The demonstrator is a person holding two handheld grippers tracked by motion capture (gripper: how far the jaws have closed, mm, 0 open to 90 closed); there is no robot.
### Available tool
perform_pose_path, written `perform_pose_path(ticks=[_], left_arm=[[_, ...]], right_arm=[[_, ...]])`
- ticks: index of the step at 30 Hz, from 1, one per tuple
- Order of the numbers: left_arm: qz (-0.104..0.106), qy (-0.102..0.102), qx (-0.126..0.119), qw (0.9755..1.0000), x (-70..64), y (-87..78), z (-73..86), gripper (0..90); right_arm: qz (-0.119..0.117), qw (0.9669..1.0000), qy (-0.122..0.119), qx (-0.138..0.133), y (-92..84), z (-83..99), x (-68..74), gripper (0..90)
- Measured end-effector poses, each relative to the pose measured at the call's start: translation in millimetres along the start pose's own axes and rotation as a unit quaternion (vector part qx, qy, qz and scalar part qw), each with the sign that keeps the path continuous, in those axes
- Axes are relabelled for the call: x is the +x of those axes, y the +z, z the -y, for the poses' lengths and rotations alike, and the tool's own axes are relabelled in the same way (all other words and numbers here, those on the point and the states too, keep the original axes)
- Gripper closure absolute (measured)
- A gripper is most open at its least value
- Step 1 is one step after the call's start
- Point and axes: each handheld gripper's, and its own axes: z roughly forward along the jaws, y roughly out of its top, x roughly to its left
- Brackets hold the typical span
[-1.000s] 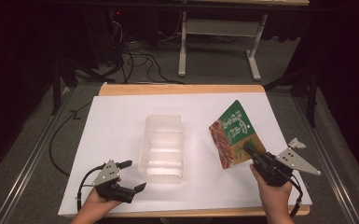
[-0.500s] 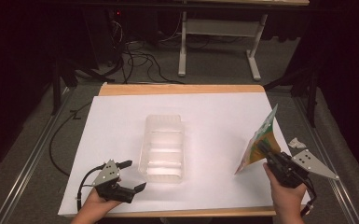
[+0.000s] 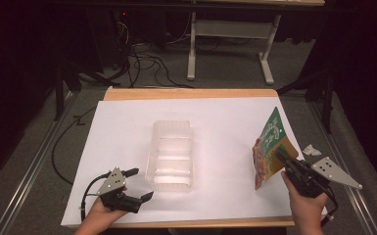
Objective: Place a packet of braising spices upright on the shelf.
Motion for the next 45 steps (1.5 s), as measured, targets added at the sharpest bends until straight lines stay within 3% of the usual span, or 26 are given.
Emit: perform_pose_path(ticks=[13,19,24,29,34,36,39,45], left_arm=[[0.0,0.001,0.0,1.0,-0.1,0.0,0.0,5.9],[0.001,0.001,0.0,1.0,-0.1,-0.2,-0.1,5.9],[0.0,0.002,-0.001,1.0,0.3,-1.2,-0.2,5.9],[-0.001,0.003,-0.002,1.0,0.5,-2.3,-0.3,5.9],[-0.002,0.004,-0.002,1.0,0.4,-2.7,-0.3,5.9],[-0.001,0.005,-0.002,1.0,0.3,-2.5,-0.2,5.9],[0.0,0.005,-0.001,1.0,0.1,-2.4,-0.2,5.9],[-0.001,0.004,-0.001,1.0,0.2,-2.4,-0.2,5.9]], right_arm=[[0.002,1.0,0.003,-0.004,-0.9,2.7,-1.9,90.0],[0.008,0.9998,0.015,-0.005,-1.3,5.3,-3.1,81.4],[0.005,0.9997,0.019,0.015,3.4,10.9,-3.4,77.3],[0.005,0.9983,0.025,0.052,10.6,19.9,-1.5,74.6],[0.008,0.9956,0.031,0.088,14.7,25.6,-1.0,77.2],[0.014,0.995,0.042,0.089,14.5,26.0,-2.0,82.9],[0.031,0.994,0.039,0.098,13.0,23.4,-3.2,89.5],[0.017,0.9958,0.015,0.089,10.6,20.9,-9.9,90.0]])
